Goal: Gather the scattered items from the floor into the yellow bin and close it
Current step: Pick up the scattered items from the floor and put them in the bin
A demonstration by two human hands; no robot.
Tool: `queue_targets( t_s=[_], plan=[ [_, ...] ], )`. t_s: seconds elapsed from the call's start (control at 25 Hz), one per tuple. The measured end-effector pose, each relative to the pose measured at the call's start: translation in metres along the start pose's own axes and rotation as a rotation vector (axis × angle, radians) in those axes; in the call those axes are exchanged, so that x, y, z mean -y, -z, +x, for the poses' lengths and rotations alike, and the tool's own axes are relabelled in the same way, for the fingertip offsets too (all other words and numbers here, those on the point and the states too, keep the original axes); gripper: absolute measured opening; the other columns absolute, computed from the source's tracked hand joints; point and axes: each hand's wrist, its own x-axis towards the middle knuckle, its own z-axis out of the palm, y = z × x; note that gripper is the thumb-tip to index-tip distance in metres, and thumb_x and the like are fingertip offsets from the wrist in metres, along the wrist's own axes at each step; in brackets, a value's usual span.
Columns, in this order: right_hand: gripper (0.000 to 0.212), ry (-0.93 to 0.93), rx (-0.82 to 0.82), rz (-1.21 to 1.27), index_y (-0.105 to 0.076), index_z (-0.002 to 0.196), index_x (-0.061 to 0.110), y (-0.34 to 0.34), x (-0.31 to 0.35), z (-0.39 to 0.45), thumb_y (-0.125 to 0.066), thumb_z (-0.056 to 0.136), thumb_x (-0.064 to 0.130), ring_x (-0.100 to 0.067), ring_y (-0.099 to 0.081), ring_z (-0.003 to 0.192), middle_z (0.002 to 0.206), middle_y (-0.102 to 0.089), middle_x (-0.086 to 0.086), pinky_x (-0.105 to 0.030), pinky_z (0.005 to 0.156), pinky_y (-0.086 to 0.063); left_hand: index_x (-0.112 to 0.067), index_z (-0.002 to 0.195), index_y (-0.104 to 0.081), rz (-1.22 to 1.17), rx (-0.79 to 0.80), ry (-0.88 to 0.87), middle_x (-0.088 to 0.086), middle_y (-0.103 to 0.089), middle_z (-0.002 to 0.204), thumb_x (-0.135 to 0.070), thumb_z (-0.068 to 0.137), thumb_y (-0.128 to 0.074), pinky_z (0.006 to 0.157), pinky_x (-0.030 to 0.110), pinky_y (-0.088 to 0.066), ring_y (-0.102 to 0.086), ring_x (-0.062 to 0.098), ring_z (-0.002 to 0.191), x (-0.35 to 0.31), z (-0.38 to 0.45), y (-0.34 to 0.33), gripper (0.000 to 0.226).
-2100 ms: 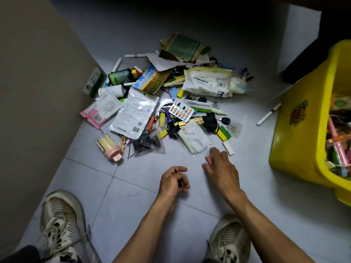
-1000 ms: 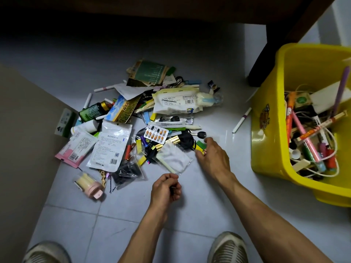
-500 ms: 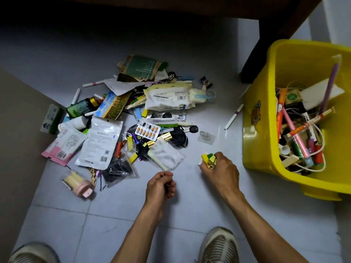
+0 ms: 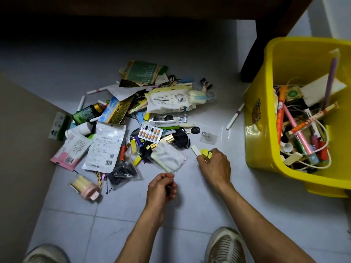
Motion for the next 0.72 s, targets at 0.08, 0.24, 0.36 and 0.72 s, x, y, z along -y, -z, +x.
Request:
queue_targets(
  t_s=[0.08,0.24,0.36,0.72],
  plan=[
    [0.035,0.043,-0.014,-0.071,-0.056,0.098,0.006,-0.003,0.008,0.005,-0.058,0.084,0.038,-0.039,-0.060,0.093,0.100,-0.064,-0.014,-0.038,0.071,-0.046,-0.007,0.087,-0.060,0.014,-0.002,0.004,0.007,-0.055,0.056,0.004,0.089,-0.049,0.047,0.025,-0.037,-0.047,0.018,0.049,0.001,-0.002,-0.002,0.016],
    [0.036,0.195,0.059,-0.222,-0.052,0.111,0.008,-0.014,0.013,0.012,-0.057,0.090,0.036,-0.035,-0.059,0.101,0.113,-0.060,-0.013,-0.038,0.076,-0.046,-0.008,0.087,-0.061,0.012,0.005,-0.008,0.008,-0.055,0.057,0.003,0.089,-0.050,0.045,0.025,-0.038,-0.048,0.017,0.049,-0.004,-0.007,0.000,0.016],
    [0.033,0.256,0.073,-0.253,-0.052,0.108,0.009,-0.023,0.009,0.003,-0.059,0.090,0.036,-0.034,-0.060,0.099,0.112,-0.059,-0.012,-0.036,0.073,-0.044,-0.008,0.087,-0.059,0.005,0.007,-0.015,0.008,-0.055,0.057,0.004,0.089,-0.048,0.045,0.024,-0.038,-0.048,0.017,0.049,-0.008,-0.008,0.000,0.016],
    [0.023,0.243,-0.201,0.666,-0.048,0.069,0.020,0.113,0.028,-0.064,-0.068,0.073,0.032,-0.008,-0.039,0.046,0.053,-0.046,0.002,-0.028,0.041,-0.039,-0.007,0.096,-0.066,-0.087,0.291,-0.123,0.007,-0.058,0.064,-0.015,0.092,-0.053,0.047,0.025,-0.038,-0.052,0.015,0.051,-0.075,-0.064,-0.077,0.015]
  ],
)
